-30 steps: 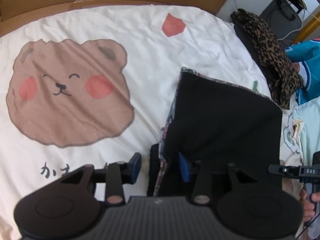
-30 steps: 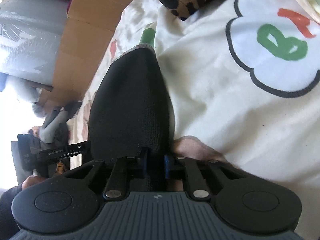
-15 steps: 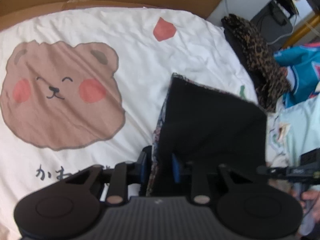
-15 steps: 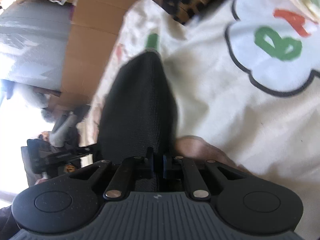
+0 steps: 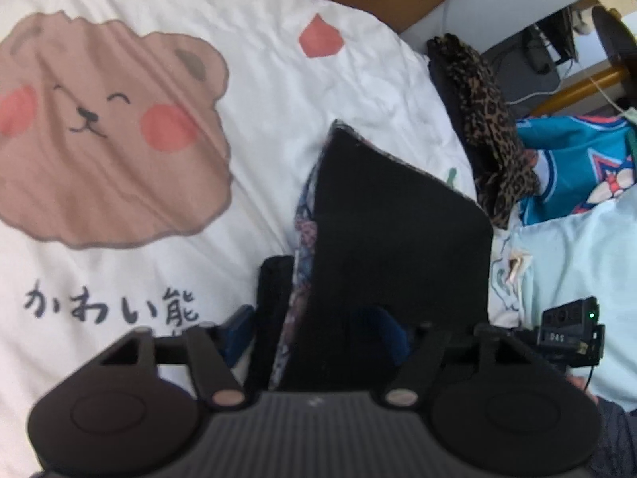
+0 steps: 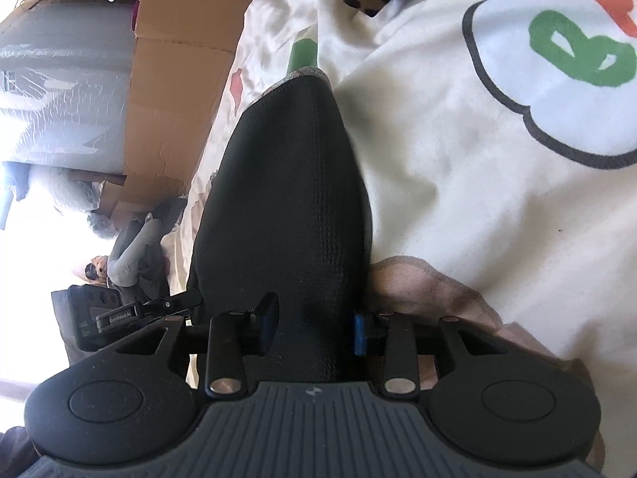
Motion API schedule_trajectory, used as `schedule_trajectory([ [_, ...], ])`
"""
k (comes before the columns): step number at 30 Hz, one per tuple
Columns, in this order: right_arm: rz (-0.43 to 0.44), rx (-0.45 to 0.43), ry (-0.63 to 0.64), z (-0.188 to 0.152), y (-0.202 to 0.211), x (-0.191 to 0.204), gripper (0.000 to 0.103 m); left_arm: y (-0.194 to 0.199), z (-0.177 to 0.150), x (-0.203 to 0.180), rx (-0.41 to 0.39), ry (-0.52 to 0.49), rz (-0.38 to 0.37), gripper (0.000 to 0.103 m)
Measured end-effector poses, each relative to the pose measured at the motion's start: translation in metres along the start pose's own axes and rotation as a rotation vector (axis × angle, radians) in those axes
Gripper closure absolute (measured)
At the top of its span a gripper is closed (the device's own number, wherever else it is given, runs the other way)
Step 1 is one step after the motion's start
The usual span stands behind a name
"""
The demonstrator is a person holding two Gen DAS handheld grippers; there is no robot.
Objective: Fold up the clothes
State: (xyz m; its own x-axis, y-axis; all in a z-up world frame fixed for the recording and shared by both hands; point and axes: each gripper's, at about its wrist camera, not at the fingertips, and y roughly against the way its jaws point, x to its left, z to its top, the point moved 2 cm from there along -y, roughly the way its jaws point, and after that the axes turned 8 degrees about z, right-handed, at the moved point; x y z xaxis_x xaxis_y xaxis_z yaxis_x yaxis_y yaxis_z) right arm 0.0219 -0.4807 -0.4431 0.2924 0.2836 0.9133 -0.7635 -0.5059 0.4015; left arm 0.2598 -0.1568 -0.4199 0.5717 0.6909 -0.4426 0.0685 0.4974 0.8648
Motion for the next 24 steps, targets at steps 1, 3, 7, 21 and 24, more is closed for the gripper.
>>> schedule_trajectory([
  [1,0.004,0.001,-0.004,0.000,-0.001,-0.001,0.061,-0.003,-0.001,0.001,0.003,-0.002,-0.008,0.030],
  [3,0.008,0.005,-0.009,0.001,-0.002,-0.002,0.061,-0.005,-0.003,0.004,-0.009,0.018,-0.037,0.027],
  [7,-0.011,0.011,0.000,0.001,-0.005,-0.002,0.074,-0.005,-0.005,0.006,-0.007,0.035,-0.076,0.057],
  [21,-0.016,-0.012,0.013,-0.002,0.003,0.008,0.083,-0.003,0.001,-0.005,0.025,-0.023,-0.009,0.027],
  [24,-0.035,0.008,0.030,-0.006,0.003,0.006,0.075,-0.010,0.001,-0.008,0.050,-0.020,-0.033,0.029],
])
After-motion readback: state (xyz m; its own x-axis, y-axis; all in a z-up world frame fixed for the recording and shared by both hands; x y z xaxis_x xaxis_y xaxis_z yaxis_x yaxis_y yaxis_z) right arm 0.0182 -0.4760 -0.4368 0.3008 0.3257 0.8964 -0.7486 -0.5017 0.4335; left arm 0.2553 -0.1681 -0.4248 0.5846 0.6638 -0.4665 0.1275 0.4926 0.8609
